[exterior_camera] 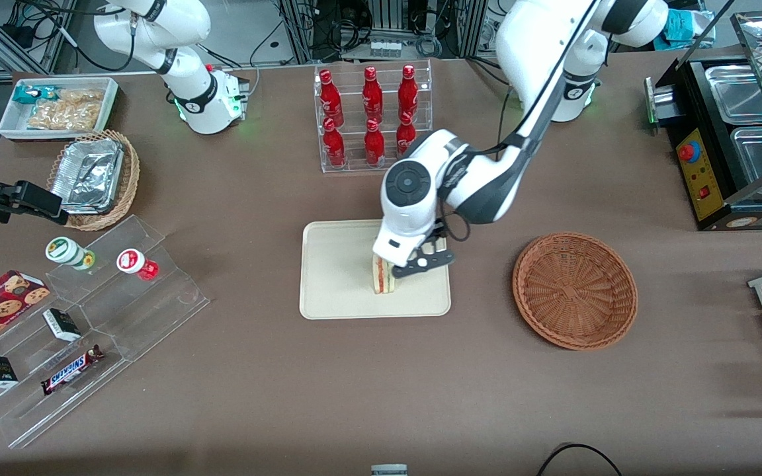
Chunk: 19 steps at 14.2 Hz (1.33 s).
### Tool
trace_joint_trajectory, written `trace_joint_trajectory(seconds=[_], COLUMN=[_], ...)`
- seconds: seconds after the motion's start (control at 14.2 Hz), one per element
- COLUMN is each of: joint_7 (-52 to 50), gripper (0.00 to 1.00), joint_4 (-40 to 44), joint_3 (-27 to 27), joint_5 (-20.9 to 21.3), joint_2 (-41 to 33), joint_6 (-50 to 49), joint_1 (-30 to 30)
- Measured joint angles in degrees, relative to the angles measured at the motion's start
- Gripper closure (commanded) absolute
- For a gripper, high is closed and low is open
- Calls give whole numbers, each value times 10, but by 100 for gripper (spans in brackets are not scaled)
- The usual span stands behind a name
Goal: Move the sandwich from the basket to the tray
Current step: 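Open the left gripper, release the sandwich, and raise the arm away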
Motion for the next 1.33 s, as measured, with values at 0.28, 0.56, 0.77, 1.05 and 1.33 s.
trace_joint_trajectory(seconds=[0.28, 0.56, 0.77, 1.05, 1.33], joint_7=[39, 153, 232, 348, 495], gripper=[0, 0, 0, 0, 0], joint_4=[-50, -137, -195, -214, -215], joint_3=[10, 11, 12, 10, -10], joint_5=[0, 0, 0, -1, -8], joint_2=[-51, -126, -189, -264, -319], joint_6=[-11, -14, -51, -136, -193], joint_1=[63, 134, 178, 243, 322])
